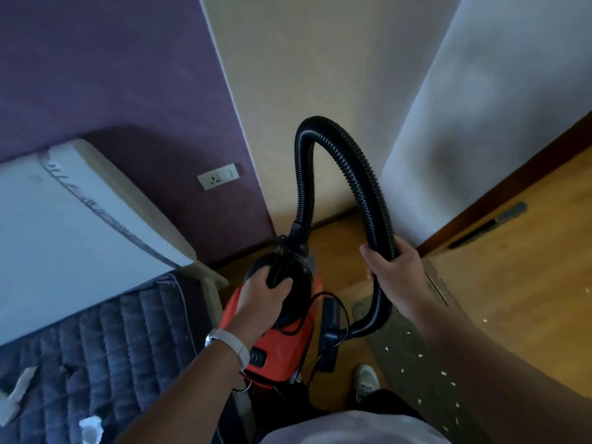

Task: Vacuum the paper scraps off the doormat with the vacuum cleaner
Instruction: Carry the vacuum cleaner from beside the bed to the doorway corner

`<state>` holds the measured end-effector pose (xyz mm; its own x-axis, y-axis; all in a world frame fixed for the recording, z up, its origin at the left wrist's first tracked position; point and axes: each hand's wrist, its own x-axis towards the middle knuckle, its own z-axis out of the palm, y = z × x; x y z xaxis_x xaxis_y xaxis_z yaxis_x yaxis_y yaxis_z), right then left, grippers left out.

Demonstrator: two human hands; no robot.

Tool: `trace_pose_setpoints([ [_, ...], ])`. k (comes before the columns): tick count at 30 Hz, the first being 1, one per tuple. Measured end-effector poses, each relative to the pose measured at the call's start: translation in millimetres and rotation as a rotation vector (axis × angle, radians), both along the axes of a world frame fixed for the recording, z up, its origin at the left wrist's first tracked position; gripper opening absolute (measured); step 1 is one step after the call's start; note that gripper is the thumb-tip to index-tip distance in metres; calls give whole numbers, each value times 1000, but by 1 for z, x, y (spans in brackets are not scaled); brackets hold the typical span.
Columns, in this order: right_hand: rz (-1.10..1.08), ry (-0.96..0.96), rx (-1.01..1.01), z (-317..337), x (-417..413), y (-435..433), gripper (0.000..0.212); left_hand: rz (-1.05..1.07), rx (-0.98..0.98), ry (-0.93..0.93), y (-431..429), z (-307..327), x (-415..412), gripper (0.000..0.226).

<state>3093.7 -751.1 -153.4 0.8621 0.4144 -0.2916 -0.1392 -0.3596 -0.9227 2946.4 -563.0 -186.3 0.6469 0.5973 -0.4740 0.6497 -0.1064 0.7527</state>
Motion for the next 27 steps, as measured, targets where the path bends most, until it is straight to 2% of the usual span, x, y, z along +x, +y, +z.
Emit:
trace_pose_setpoints([
  [4,-135,45,42,-20,15,24,16,-120,-13,17,31,-18,34,15],
  [12,-253,140,45,-76,56,33,8,-243,40,67,57,-63,104,7],
  [18,-330,260,92,-173,100,37,9,-271,91,111,54,-150,158,16],
  [27,-361,320,133,-336,152,8,12,-312,157,72,36,-297,221,21],
])
